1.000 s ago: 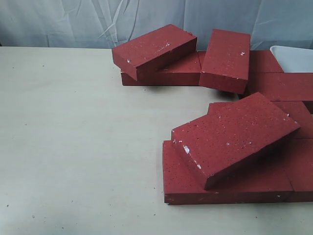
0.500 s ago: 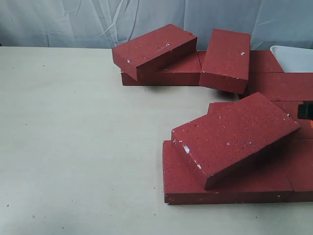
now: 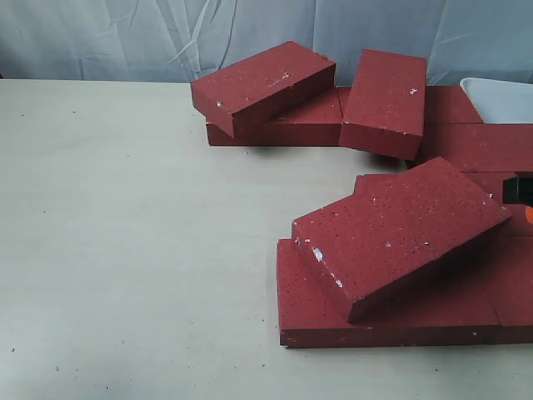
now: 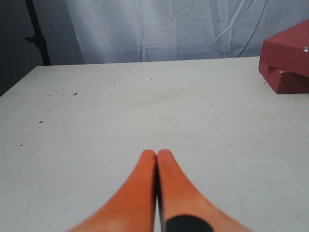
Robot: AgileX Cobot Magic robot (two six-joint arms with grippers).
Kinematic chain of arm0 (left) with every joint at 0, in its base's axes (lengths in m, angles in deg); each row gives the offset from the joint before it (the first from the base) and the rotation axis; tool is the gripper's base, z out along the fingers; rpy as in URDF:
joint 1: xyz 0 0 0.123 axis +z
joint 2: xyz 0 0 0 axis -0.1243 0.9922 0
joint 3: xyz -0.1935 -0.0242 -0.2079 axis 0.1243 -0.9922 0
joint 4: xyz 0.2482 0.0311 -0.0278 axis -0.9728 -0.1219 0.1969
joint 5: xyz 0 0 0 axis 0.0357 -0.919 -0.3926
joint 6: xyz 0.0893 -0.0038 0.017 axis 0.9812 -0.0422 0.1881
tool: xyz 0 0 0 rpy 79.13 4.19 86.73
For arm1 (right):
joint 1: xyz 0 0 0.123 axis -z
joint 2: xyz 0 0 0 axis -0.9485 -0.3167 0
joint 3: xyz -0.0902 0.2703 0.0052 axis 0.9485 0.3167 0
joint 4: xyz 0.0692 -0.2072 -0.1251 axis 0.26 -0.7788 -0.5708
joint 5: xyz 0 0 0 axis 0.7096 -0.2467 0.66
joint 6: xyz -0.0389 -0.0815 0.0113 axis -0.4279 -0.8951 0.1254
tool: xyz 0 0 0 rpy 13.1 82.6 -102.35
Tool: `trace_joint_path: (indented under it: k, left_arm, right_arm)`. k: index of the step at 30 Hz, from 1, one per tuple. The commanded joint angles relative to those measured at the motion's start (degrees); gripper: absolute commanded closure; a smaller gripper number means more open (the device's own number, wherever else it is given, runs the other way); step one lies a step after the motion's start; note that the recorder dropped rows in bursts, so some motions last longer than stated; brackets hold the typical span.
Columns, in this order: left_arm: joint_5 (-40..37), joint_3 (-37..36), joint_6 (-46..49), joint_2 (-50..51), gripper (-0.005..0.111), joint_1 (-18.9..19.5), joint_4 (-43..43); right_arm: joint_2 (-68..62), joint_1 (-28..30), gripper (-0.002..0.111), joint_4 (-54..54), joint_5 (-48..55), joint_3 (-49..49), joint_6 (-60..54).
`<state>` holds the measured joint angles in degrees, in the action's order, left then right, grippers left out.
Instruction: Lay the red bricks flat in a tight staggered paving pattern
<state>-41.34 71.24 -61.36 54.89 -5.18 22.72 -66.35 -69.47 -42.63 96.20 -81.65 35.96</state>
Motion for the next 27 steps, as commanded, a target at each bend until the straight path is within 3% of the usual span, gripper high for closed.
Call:
trace_joint_path:
  k: [1, 6, 14, 24, 27]
  left_arm:
    - [6.76, -0.26, -0.14, -0.26, 0.107, 0.19, -0.17]
    - [15.86, -0.26, -0.14, -0.26, 0.107, 0.19, 0.00]
    - [22.77, -0.26, -0.14, -0.26, 0.107, 0.19, -0.12]
    - [22.15, -0.26, -0.82, -0.26, 0.107, 0.19, 3.94]
    - [18.31, 0.50, -0.82, -0.26, 0.107, 0.19, 4.30]
  right_arm:
    - [-0.13, 0.15, 0.109, -3.50, 4.04, -3.26, -0.60]
    - [-0.13, 0.15, 0.109, -4.22, 3.93, -4.09, -0.60]
    - [-0.13, 0.15, 0.109, -4.08, 3.39, -4.09, -0.60]
    - [-0.13, 0.15, 0.109, -4.08, 3.02, -4.09, -0.60]
    - [-0.13, 0.15, 0.109, -4.08, 3.02, -4.09, -0.60]
